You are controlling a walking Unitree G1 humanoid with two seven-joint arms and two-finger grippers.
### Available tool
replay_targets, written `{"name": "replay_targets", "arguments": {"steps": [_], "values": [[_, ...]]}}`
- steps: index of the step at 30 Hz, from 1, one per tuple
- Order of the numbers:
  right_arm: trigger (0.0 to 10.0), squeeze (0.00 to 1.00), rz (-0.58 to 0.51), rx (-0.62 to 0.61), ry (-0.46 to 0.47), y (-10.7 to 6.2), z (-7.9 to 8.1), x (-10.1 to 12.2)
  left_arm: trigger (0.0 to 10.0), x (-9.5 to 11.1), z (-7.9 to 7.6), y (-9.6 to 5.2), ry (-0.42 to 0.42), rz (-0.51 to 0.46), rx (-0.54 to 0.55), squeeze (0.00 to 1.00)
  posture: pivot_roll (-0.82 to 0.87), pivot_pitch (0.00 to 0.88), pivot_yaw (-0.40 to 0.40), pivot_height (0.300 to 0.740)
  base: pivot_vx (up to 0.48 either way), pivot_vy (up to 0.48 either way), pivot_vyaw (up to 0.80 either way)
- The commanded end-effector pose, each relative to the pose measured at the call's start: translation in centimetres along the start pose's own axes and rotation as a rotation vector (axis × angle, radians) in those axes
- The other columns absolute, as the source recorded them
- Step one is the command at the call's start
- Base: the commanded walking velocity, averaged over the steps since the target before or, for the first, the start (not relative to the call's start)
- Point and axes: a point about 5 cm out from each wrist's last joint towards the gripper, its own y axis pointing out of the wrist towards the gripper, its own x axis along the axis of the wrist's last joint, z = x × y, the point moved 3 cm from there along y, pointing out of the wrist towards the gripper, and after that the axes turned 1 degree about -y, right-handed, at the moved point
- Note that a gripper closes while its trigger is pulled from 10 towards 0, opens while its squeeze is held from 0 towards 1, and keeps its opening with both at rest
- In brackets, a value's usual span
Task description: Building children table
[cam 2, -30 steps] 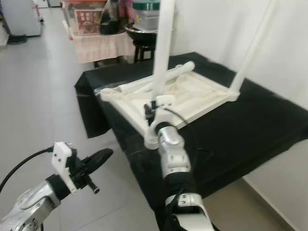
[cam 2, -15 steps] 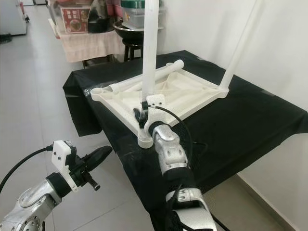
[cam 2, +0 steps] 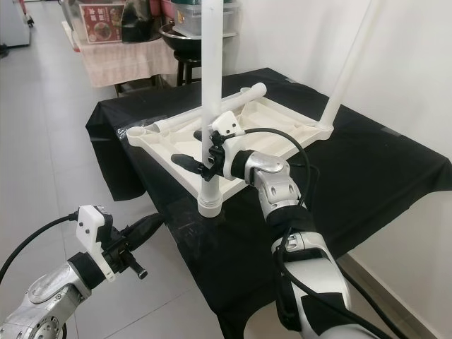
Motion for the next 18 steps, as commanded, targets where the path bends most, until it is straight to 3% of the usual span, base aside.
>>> {"name": "replay_targets", "arguments": {"steps": [1,4,5,6,7,8,9,18], "values": [[10.0,0.0,-0.004,0.085,0.015,0.8,0.7,0.5,10.0,-0.1,-0.2,-0.1,-0.005,0.008,-0.004,0.0,0.02,0.0,-0.043,0.74,0.0,0.0,0.0],[10.0,0.0,0.026,0.176,0.037,1.1,1.0,0.4,10.0,-0.2,-0.3,-0.3,-0.004,0.016,-0.005,0.0,0.04,0.006,-0.044,0.74,0.0,0.0,0.0],[8.2,0.0,0.038,0.201,0.041,1.1,1.1,0.2,10.0,-0.2,-0.3,-0.3,-0.004,0.017,-0.005,0.0,0.04,0.006,-0.044,0.74,0.0,0.0,0.0],[8.2,0.0,0.038,0.201,0.041,1.1,1.1,0.2,10.0,-0.2,-0.3,-0.3,-0.004,0.017,-0.005,0.0,0.04,0.006,-0.044,0.74,0.0,0.0,0.0],[4.1,0.0,0.052,0.217,0.052,1.0,1.1,0.0,10.0,-0.2,-0.4,-0.4,-0.004,0.017,-0.005,0.0,0.04,0.01,-0.044,0.74,0.0,0.0,0.0],[4.1,0.0,0.052,0.217,0.052,1.0,1.1,0.0,10.0,-0.2,-0.4,-0.4,-0.004,0.017,-0.005,0.0,0.04,0.01,-0.044,0.74,0.0,0.0,0.0],[0.0,0.0,0.065,0.219,0.061,0.9,0.9,-0.3,10.0,-0.1,-0.4,-0.4,-0.004,0.018,-0.005,0.0,0.04,0.011,-0.047,0.74,0.0,0.0,0.0],[0.0,0.0,0.094,0.131,0.09,0.4,0.1,-1.7,10.0,-0.1,-0.4,-0.5,-0.003,0.02,-0.003,0.0,0.04,0.01,-0.048,0.74,0.0,0.0,0.0]]}}
